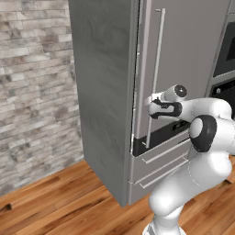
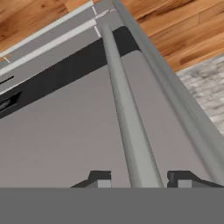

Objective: Place one of the steaks on the plate and the other in the bowl. Then place the bowl in the fridge.

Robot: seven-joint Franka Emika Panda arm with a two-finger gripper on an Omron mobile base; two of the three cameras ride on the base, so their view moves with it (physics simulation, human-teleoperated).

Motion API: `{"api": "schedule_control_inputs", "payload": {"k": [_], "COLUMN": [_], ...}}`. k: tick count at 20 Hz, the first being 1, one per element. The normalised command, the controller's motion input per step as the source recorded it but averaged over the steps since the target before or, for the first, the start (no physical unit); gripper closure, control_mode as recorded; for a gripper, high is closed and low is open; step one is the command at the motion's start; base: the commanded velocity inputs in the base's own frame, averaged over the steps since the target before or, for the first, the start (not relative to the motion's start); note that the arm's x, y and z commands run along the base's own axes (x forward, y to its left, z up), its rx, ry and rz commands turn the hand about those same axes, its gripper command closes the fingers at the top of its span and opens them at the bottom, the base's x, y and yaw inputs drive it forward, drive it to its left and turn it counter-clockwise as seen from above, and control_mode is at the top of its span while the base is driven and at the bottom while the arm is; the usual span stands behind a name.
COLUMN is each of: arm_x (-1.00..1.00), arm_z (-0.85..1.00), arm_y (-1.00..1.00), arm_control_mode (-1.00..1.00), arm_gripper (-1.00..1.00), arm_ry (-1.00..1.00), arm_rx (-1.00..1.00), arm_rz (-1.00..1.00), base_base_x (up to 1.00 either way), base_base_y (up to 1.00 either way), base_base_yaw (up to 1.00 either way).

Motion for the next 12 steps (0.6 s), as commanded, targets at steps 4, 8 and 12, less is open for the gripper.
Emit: {"api": "schedule_control_inputs", "payload": {"k": [4,8,12], "arm_x": [-0.18,-0.29,-0.28], "arm_z": [-0.27,0.00,0.00], "arm_y": [-1.00,-1.00,-1.00], "arm_control_mode": [-1.00,-1.00,-1.00], "arm_gripper": [1.00,1.00,1.00], "arm_ry": [-0.28,-0.02,0.00], "arm_rx": [0.03,0.01,0.04], "arm_rz": [0.09,0.00,-0.05], "base_base_x": [0.00,0.00,0.00], "base_base_y": [0.00,0.00,0.00], "base_base_yaw": [0.00,0.00,0.00]}}
